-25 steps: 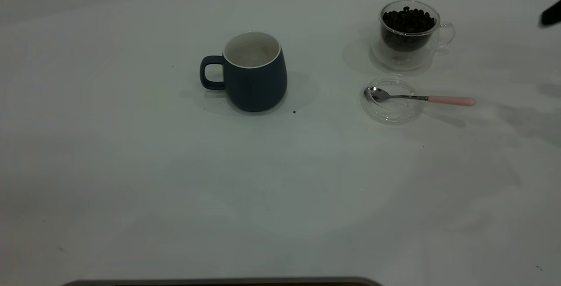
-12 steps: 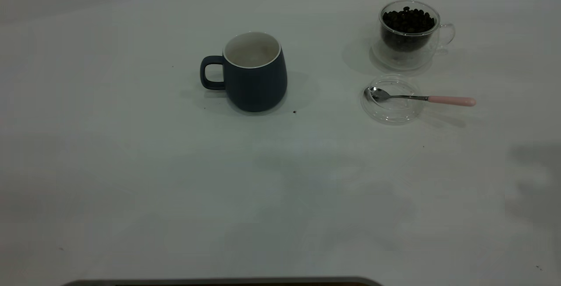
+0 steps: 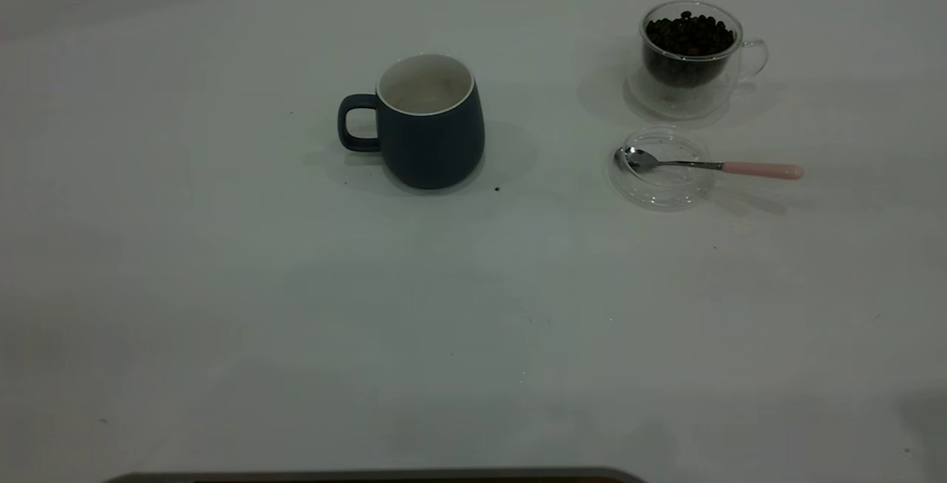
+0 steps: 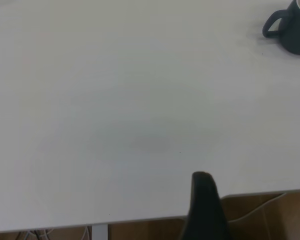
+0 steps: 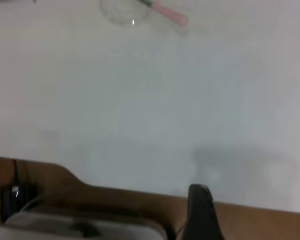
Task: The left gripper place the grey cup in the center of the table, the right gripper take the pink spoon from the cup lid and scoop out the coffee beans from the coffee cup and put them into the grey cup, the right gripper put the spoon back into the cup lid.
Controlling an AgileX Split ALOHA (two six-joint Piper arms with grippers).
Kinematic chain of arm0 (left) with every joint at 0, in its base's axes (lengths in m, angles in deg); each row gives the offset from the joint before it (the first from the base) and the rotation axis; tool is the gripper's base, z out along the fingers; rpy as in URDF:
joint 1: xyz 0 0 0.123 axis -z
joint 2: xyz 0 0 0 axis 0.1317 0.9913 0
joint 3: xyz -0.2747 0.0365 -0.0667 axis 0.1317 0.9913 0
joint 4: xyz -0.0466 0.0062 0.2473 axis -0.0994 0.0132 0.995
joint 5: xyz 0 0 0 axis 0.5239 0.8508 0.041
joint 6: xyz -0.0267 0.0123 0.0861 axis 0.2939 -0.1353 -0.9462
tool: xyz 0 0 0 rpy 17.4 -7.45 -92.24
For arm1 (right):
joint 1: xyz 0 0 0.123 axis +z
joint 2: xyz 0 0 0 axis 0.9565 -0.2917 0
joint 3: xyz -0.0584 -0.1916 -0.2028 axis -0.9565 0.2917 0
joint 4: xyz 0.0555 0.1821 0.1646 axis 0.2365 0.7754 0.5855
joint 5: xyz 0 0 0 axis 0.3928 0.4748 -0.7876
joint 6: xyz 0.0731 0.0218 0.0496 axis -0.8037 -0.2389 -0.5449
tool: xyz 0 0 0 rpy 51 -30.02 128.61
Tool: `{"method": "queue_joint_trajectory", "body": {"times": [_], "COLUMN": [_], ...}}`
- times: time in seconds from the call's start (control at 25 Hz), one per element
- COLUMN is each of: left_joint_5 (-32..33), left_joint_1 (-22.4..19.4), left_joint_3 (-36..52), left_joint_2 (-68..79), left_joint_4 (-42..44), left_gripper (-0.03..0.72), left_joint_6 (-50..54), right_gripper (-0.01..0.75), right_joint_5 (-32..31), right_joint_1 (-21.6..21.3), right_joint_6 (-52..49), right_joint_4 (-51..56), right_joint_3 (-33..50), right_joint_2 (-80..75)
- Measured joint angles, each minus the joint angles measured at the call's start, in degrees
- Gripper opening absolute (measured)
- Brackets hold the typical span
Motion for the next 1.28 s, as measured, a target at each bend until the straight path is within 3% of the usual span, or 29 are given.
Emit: {"method": "queue_joint_trajectory", "body": {"times": [0.28, 0.56, 1.28], "left_joint_5": [0.0, 0.0, 0.0], "left_joint_1": [0.0, 0.0, 0.0], "left_joint_3": [0.0, 0.0, 0.0], "left_joint_2": [0.0, 0.0, 0.0], "left_joint_4": [0.0, 0.0, 0.0], "left_gripper": [0.586, 0.586, 0.586], "left_joint_6": [0.0, 0.0, 0.1], "right_gripper": [0.585, 0.585, 0.585], "right_joint_5": [-2.3, -7.2, -7.6], "right_joint_1": [0.2, 3.7, 4.7], "right_joint_6": [0.5, 0.9, 0.9], "right_joint_4": [0.6, -0.5, -1.7], "right_joint_3": [5.7, 8.1, 9.7], "right_joint_2": [17.1, 29.6, 39.3]}}
